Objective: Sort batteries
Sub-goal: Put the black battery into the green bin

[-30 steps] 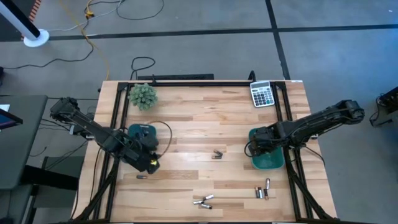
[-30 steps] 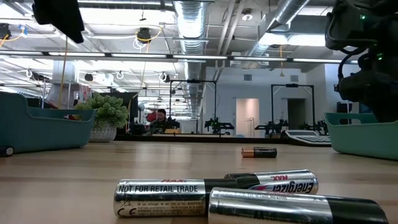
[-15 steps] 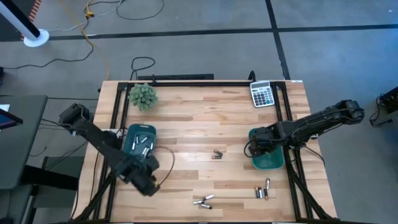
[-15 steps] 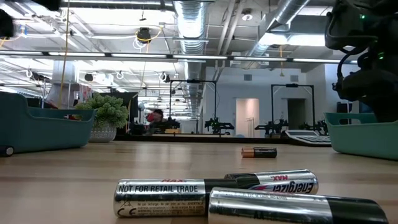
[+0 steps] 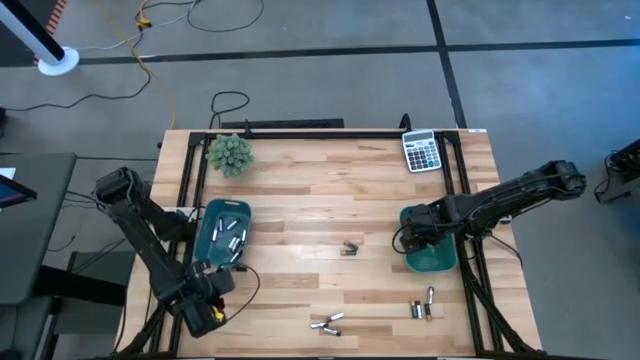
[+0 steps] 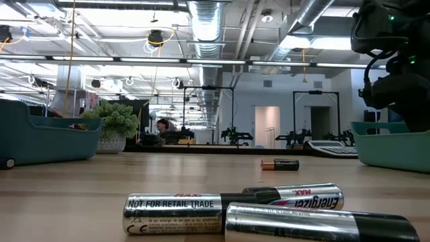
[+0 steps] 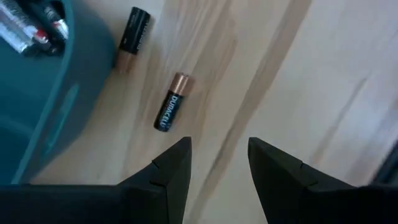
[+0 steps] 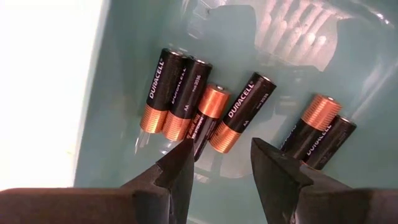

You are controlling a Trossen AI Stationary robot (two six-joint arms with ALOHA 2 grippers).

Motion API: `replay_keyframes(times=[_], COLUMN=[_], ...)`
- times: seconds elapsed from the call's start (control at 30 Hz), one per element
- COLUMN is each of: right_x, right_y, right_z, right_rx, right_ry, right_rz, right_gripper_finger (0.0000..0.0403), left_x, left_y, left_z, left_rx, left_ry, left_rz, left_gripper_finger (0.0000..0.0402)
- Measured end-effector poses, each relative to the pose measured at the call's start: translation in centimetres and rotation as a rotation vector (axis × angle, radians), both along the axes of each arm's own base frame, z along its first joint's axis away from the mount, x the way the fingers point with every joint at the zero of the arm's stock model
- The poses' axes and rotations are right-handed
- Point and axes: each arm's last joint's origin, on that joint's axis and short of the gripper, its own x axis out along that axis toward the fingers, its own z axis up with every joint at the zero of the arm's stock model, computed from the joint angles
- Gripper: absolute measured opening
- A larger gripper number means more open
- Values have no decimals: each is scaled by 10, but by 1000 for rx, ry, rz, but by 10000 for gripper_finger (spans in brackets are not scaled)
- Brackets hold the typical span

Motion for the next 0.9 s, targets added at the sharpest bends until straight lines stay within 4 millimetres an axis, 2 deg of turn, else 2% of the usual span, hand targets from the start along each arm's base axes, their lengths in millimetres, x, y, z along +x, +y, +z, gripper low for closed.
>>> replay_keyframes(times=[0.33, 0.53, 0.7, 0.9], right_x=[0, 0, 2, 5], right_y=[0, 0, 0, 1], right_z=[0, 0, 0, 1], right_rx=[2, 4, 8, 16], right_ry=[3, 4, -10, -41], right_rz=[-46, -68, -75, -80], right_gripper_finger=[172, 172, 172, 172], left_x=[-9, -11, -12, -12], left_y=[13, 17, 28, 31], left_z=[-32, -54, -65, -73], left_rx=[86, 60, 115, 101], left_ry=[27, -10, -22, -40], left_rz=[-130, -187, -142, -167], left_gripper_finger=[153, 153, 153, 153])
